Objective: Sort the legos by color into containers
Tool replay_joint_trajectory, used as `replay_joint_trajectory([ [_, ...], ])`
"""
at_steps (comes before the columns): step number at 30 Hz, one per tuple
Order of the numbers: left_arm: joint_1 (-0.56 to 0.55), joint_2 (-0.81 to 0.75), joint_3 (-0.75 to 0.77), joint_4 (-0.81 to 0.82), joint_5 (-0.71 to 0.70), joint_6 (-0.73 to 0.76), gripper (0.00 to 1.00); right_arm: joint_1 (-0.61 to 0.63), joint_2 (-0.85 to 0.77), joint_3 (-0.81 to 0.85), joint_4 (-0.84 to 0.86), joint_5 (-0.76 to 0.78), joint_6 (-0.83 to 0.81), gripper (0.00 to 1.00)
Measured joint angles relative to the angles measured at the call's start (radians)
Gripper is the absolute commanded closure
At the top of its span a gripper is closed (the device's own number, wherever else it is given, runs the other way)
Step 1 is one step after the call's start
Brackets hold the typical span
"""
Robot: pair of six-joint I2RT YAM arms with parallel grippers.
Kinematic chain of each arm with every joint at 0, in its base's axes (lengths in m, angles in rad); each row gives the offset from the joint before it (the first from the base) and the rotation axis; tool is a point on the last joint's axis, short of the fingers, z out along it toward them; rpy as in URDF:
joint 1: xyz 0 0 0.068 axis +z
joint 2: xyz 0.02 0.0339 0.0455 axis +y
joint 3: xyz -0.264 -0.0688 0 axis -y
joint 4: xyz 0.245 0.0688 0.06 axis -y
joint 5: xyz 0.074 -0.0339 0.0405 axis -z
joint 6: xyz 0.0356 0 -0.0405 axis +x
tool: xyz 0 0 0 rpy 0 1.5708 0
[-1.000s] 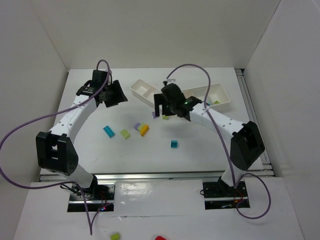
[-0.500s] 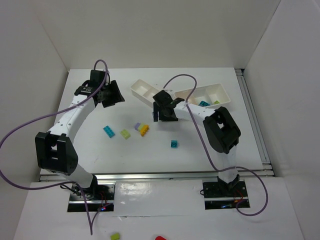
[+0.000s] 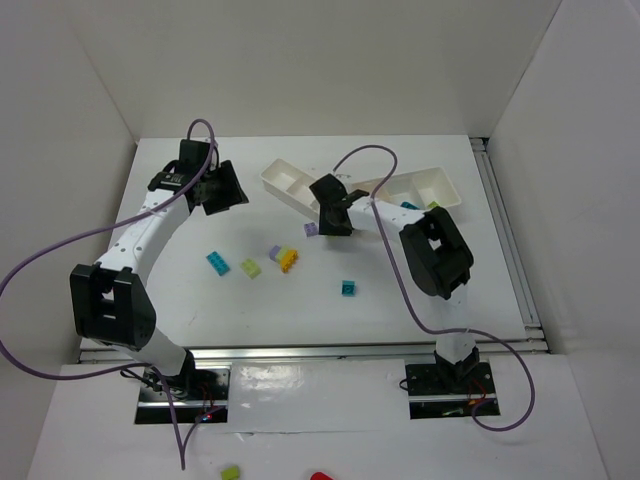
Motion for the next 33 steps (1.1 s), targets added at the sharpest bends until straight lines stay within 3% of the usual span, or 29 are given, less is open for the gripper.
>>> replay_joint_trajectory([
  [6,0.000,0.000,0.000,0.000,0.020,0.000,0.37,0.026,-0.057,-0.008,-0.030,0.010,-0.035,0.74],
  [10,-0.003,0.000,-0.002,0.014,0.072,0.027,0.37,0.022,-0.251,-0.054,-0.048,0.045,-0.074,0.74],
  [16,-0.065,0.091,0.063,0.009,0.171,0.080,0.38,-0.192,-0.469,-0.072,-0.042,0.143,-0.087,0.73],
  [20,-0.159,0.225,0.159,-0.013,0.196,0.120,0.38,-0.378,-0.442,-0.072,-0.041,0.176,-0.081,0.73],
  [25,-0.218,0.251,0.166,-0.059,0.207,0.139,0.20,-0.523,-0.319,-0.055,-0.040,0.182,-0.080,0.73],
  [28,-0.218,0.251,0.183,-0.067,0.204,0.154,0.19,-0.571,-0.248,-0.031,-0.036,0.183,-0.090,0.72],
  [29,-0.218,0.251,0.188,-0.068,0.202,0.154,0.19,-0.584,-0.227,-0.017,-0.035,0.183,-0.095,0.69],
  [33,-0.219,0.251,0.203,-0.072,0.198,0.153,0.19,-0.619,-0.145,0.060,-0.032,0.182,-0.114,0.38],
])
